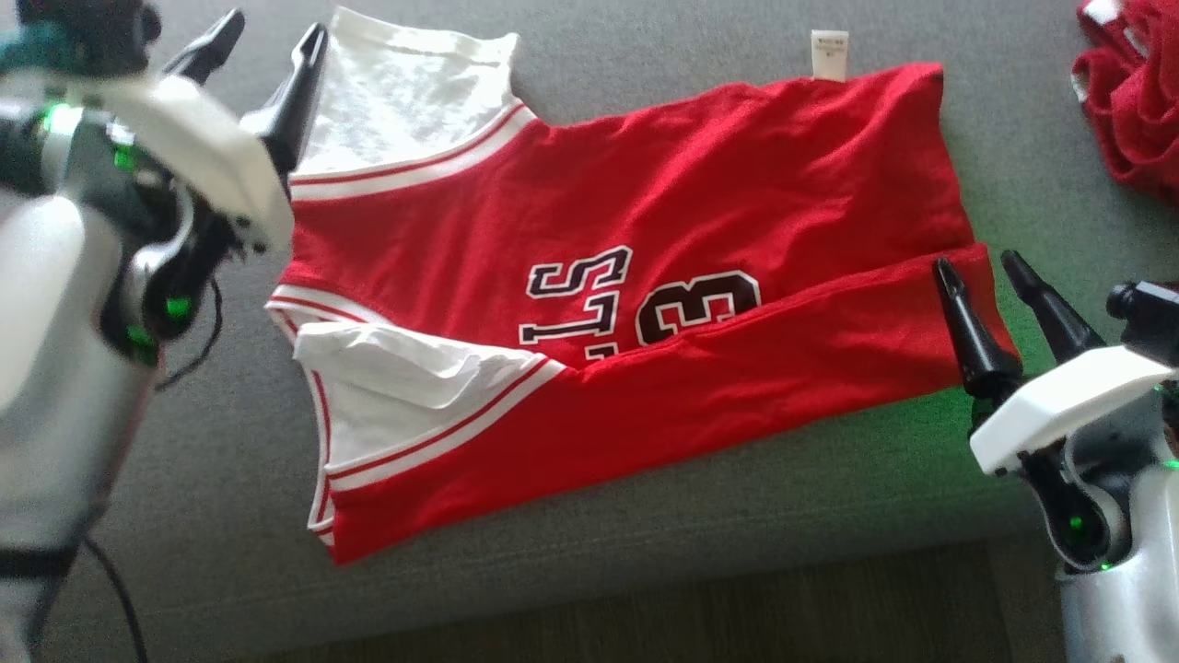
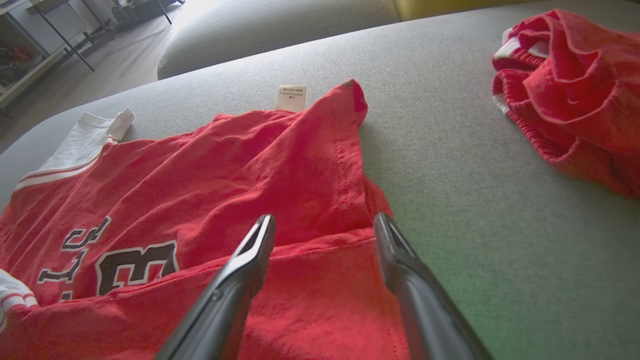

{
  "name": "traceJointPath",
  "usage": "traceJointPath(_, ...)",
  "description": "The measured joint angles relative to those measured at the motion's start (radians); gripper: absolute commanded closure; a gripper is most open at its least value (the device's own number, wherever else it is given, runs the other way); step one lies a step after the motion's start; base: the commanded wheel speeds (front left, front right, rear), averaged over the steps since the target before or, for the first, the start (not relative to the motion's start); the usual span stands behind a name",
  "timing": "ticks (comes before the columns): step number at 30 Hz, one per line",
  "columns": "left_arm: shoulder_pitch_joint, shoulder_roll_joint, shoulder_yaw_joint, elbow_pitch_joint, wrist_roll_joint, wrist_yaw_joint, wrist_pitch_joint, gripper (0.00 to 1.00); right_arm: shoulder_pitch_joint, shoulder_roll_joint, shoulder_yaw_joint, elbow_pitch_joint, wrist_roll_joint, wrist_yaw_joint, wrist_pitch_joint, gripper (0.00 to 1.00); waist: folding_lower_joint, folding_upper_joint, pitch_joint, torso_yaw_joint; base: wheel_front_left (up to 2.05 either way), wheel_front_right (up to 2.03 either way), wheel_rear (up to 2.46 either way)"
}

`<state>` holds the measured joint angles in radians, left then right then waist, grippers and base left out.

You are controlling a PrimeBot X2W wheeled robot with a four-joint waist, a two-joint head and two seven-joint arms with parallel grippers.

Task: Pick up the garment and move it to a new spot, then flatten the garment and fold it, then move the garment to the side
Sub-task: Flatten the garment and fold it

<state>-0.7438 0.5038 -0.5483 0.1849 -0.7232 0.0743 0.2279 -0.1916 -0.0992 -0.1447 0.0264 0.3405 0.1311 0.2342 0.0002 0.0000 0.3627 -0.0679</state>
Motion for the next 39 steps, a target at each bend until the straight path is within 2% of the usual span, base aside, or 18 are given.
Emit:
traceJointPath(3,-0.1,-0.013,-0.043,0.123,0.001,-0.068,0.062,0.0,-0.023,-0.003,0.015,0.016,0.005,0.0,-0.015,0.0,0.0,0.0,0.029,-0.014,0.0,0.0,0.0)
traceJointPath(8,-0.226,-0.016,-0.094,0.323,0.065,-0.124,0.097,0.0,-0.077,-0.003,0.047,0.04,0.022,0.0,-0.034,0.0,0.0,0.0,0.076,-0.045,0.0,0.0,0.0)
traceJointPath(14,-0.339,-0.048,-0.118,0.492,0.086,-0.155,0.116,0.0,-0.109,-0.005,0.061,0.07,0.032,0.0,-0.06,0.0,0.0,0.0,0.128,-0.081,0.0,0.0,0.0)
traceJointPath(21,-0.425,-0.082,-0.118,0.659,0.081,-0.163,0.146,0.0,-0.13,-0.012,0.075,0.082,0.048,0.0,-0.077,0.0,0.0,0.0,0.176,-0.1,0.0,0.0,0.0)
traceJointPath(30,-0.453,-0.123,-0.137,0.721,0.047,-0.195,0.158,0.0,-0.147,-0.029,0.072,0.092,0.048,0.0,-0.079,0.0,-0.0002,0.0,0.171,-0.09,0.0,0.0,0.0)
traceJointPath(31,-0.454,-0.124,-0.148,0.721,0.042,-0.195,0.158,0.05,-0.148,-0.03,0.072,0.092,0.048,0.0,-0.079,0.0,-0.0002,0.0,0.17,-0.089,0.0,0.0,0.0)
traceJointPath(32,-0.455,-0.125,-0.154,0.721,0.04,-0.198,0.158,0.45,-0.148,-0.03,0.073,0.092,0.048,0.0,-0.078,0.0,-0.0002,0.0,0.169,-0.089,0.0,0.0,0.0)
traceJointPath(33,-0.456,-0.126,-0.158,0.72,0.038,-0.199,0.157,0.71,-0.15,-0.031,0.075,0.092,0.048,0.0,-0.076,0.0,-0.0002,0.0,0.168,-0.089,0.0,0.0,0.0)
traceJointPath(34,-0.456,-0.126,-0.158,0.72,0.038,-0.199,0.157,1.0,-0.15,-0.031,0.075,0.092,0.048,0.0,-0.076,0.0,-0.0002,0.0,0.168,-0.089,0.0,0.0,0.0)
traceJointPath(39,-0.457,-0.124,-0.188,0.719,0.016,-0.199,0.137,1.0,-0.207,-0.033,0.082,0.108,0.047,0.0,-0.045,0.0,-0.0002,0.0,0.164,-0.096,0.0,0.0,0.0)
